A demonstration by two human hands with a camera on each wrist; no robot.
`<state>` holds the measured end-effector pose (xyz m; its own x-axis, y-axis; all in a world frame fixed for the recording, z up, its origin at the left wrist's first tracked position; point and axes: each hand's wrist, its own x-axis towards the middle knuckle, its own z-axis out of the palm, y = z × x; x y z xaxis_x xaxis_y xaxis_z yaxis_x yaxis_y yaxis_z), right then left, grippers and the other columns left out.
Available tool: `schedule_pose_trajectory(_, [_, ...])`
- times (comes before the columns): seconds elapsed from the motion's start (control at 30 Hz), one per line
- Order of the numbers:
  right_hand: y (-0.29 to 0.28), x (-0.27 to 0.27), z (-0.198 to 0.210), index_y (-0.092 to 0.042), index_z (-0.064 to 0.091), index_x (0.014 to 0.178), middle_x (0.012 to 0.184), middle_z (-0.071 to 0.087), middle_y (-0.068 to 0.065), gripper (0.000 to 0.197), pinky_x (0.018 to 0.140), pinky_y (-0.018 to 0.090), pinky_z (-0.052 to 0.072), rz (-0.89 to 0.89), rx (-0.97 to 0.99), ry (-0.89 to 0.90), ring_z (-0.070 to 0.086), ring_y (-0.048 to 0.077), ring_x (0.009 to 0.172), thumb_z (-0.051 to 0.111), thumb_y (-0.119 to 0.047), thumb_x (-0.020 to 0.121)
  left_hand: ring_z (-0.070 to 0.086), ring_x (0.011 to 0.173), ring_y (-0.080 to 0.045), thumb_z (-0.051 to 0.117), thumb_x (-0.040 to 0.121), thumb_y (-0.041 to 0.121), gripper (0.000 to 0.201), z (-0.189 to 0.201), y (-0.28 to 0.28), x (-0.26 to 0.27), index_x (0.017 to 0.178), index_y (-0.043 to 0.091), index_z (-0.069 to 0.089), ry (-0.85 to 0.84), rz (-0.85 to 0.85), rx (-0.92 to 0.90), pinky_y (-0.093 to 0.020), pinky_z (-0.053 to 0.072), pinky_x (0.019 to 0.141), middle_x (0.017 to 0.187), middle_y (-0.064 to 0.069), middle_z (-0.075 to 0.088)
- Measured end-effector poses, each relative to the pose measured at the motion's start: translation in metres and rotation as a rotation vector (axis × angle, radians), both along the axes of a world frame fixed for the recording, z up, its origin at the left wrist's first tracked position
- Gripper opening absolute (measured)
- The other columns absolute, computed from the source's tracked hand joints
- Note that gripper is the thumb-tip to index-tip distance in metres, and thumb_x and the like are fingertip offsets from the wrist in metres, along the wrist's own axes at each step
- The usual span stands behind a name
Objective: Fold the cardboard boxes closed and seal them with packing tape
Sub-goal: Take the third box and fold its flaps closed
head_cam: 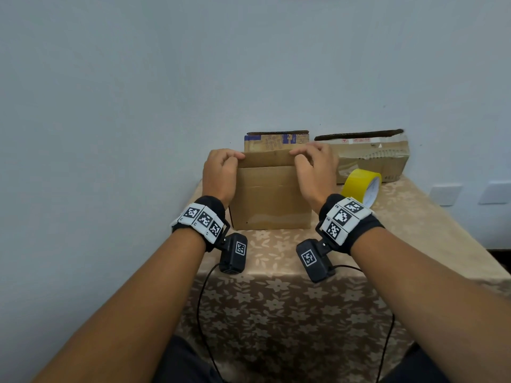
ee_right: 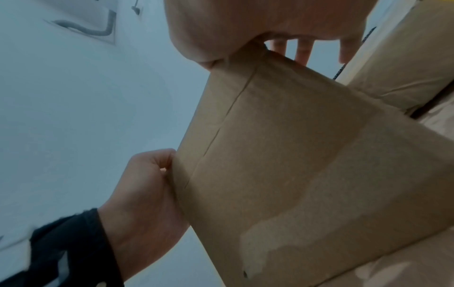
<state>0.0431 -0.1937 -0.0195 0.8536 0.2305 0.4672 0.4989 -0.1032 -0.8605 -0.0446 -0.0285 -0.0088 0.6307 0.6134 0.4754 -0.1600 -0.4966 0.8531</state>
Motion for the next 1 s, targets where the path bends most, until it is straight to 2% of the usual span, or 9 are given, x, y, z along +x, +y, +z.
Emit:
schedule_pose_trajectory(0.07, [0.0006, -0.0008, 0.0005, -0.027, 0.071, 0.093, 0.121, 0.045, -0.006, 0.027, 0.11, 0.046, 0.031, -0.065, -0.028, -0.056, 0.035, 0.019, 0.127, 0.046, -0.028, 0.086, 0.051, 0.1, 0.002, 0.046, 0.088, 0.023, 0.027, -0.0006, 0.0005, 0.0022, 0.09, 0.02, 0.074, -0.014, -0.012, 0.045, -0.025, 0.041, 0.097, 0.11, 0.002, 0.052])
schedule_pose_trajectory(0.2, [0.0029, -0.0007, 0.0002, -0.026, 0.075, 0.088, 0.114, 0.043, -0.009, 0.031, 0.109, 0.049, 0.032, -0.112, -0.037, -0.084, 0.035, 0.015, 0.119, 0.044, -0.026, 0.088, 0.052, 0.106, -0.01, 0.054, 0.097, 0.012, 0.024, -0.0017, 0.0027, 0.0059, 0.09, 0.021, 0.074, 0.001, 0.011, 0.086, -0.029, 0.042, 0.102, 0.109, 0.002, 0.047])
schedule_pose_trajectory(0.4, [0.0043, 0.0014, -0.0011, -0.026, 0.079, 0.091, 0.116, 0.045, -0.01, 0.043, 0.107, 0.045, 0.031, -0.123, -0.016, -0.113, 0.036, 0.019, 0.121, 0.036, -0.023, 0.082, 0.049, 0.116, -0.022, 0.05, 0.091, 0.022, 0.027, -0.0022, 0.0054, 0.0085, 0.09, 0.022, 0.077, -0.007, 0.049, 0.157, -0.034, 0.042, 0.106, 0.103, 0.011, 0.041])
schedule_pose_trajectory(0.53, [0.0041, -0.0008, 0.0006, -0.027, 0.079, 0.095, 0.112, 0.049, -0.013, 0.048, 0.097, 0.034, 0.017, -0.105, -0.073, -0.093, 0.036, 0.015, 0.12, 0.033, -0.026, 0.082, 0.048, 0.116, -0.021, 0.047, 0.089, 0.018, 0.031, -0.002, 0.0066, 0.0082, 0.087, 0.025, 0.077, -0.019, 0.049, 0.172, -0.038, 0.041, 0.108, 0.101, 0.013, 0.04])
schedule_pose_trajectory(0.63, [0.0037, -0.0017, 0.0012, -0.028, 0.077, 0.1, 0.116, 0.055, -0.013, 0.049, 0.106, 0.04, 0.022, -0.103, -0.075, -0.065, 0.035, 0.015, 0.124, 0.033, -0.028, 0.08, 0.047, 0.117, -0.022, 0.043, 0.087, 0.022, 0.036, -0.0007, 0.0055, 0.008, 0.091, 0.025, 0.078, -0.012, 0.035, 0.161, -0.038, 0.041, 0.109, 0.101, 0.013, 0.04])
schedule_pose_trajectory(0.73, [0.0024, -0.0018, 0.0018, -0.026, 0.075, 0.107, 0.121, 0.058, -0.01, 0.052, 0.111, 0.045, 0.025, -0.093, -0.069, -0.04, 0.035, 0.016, 0.127, 0.033, -0.029, 0.078, 0.049, 0.117, -0.022, 0.037, 0.085, 0.025, 0.041, 0.0017, 0.0011, 0.007, 0.09, 0.026, 0.078, 0.001, 0.002, 0.14, -0.039, 0.041, 0.108, 0.102, 0.014, 0.045])
schedule_pose_trajectory(0.83, [0.0007, -0.0027, 0.0028, -0.026, 0.073, 0.113, 0.127, 0.06, -0.008, 0.054, 0.112, 0.042, 0.025, -0.064, -0.071, -0.029, 0.035, 0.017, 0.13, 0.032, -0.029, 0.078, 0.058, 0.115, -0.019, 0.036, 0.085, 0.029, 0.044, 0.0019, -0.0004, 0.0046, 0.096, 0.023, 0.078, 0.005, -0.06, 0.084, -0.039, 0.046, 0.105, 0.112, 0.006, 0.063])
schedule_pose_trajectory(0.9, [-0.0019, -0.0039, 0.0042, -0.027, 0.073, 0.113, 0.127, 0.063, -0.009, 0.049, 0.11, 0.041, 0.023, -0.037, -0.066, -0.013, 0.035, 0.017, 0.131, 0.035, -0.028, 0.083, 0.063, 0.111, -0.017, 0.039, 0.085, 0.032, 0.045, 0.0022, -0.0023, 0.0031, 0.102, 0.019, 0.078, 0.016, -0.11, 0.034, -0.038, 0.05, 0.102, 0.112, 0.001, 0.072])
schedule_pose_trajectory(1.0, [-0.0034, -0.0035, 0.0049, -0.033, 0.072, 0.105, 0.121, 0.065, -0.013, 0.032, 0.11, 0.041, 0.022, -0.018, -0.051, 0.033, 0.036, 0.017, 0.133, 0.044, -0.019, 0.096, 0.066, 0.107, -0.014, 0.047, 0.083, 0.034, 0.038, 0.0025, -0.0024, 0.0024, 0.102, 0.019, 0.077, 0.029, -0.121, -0.02, -0.032, 0.052, 0.095, 0.103, 0.003, 0.077])
